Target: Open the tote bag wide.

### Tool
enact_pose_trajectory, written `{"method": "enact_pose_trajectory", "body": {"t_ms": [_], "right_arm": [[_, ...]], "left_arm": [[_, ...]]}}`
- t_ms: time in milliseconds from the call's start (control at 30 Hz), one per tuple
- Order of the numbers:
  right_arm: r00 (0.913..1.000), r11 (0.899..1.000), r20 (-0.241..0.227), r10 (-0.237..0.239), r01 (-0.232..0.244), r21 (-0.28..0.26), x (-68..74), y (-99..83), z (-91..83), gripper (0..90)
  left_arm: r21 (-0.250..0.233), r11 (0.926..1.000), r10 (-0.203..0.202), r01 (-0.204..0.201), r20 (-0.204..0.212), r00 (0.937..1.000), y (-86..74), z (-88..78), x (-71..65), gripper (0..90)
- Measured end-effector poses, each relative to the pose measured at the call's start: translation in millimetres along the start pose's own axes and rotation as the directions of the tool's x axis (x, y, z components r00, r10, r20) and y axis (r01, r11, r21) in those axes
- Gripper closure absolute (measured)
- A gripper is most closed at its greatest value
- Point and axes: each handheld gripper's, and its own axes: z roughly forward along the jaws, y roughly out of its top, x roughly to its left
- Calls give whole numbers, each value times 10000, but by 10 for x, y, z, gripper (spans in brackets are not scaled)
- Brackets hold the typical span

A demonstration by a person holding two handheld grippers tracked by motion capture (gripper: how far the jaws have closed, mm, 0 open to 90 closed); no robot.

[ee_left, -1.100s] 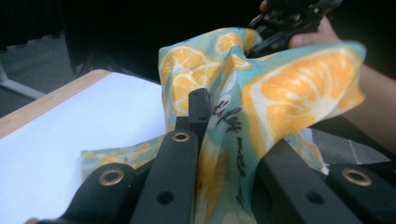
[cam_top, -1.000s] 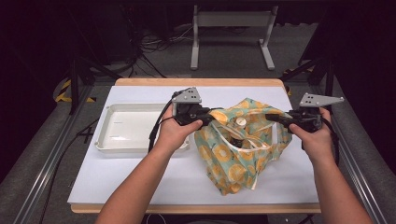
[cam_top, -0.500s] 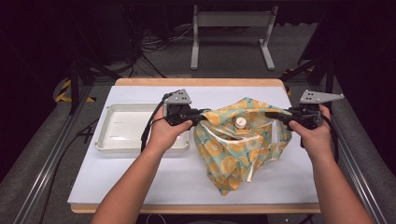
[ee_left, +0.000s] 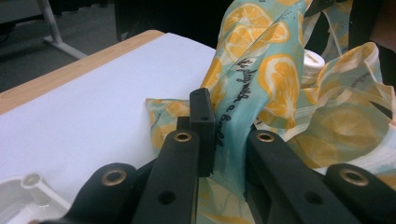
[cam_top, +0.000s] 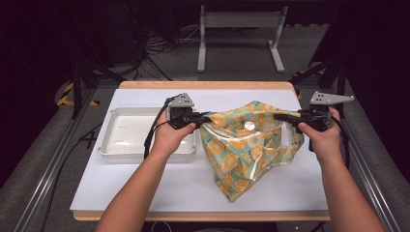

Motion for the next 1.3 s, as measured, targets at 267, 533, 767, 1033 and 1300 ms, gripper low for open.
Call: {"method": "enact_pose_trajectory", "body": {"t_ms": [267, 533, 767, 1033, 1300], "right_arm": [[9994, 9998, 337, 102, -107, 172, -52, -33, 18, 892], [9977, 9977, 473, 490, -511, 443, -154, -165, 101, 892], [9965, 9957, 580, 604, -642, 661, -199, -245, 185, 892], [9940, 9912, 628, 900, -955, 912, -255, -380, 259, 891], [9908, 9866, 666, 1174, -1240, 1058, -312, -522, 305, 890]], "left_arm": [[59, 10000, -68, 68, -86, 9999, -59, 118, 35, 861], [287, 9993, -235, 238, -99, 9997, -156, 220, 85, 861], [540, 9973, -482, 489, -144, 9987, -255, 293, 138, 861], [914, 9944, -509, 525, -200, 9985, -345, 360, 162, 858], [1305, 9901, -468, 510, -351, 9983, -415, 436, 156, 858]]}}
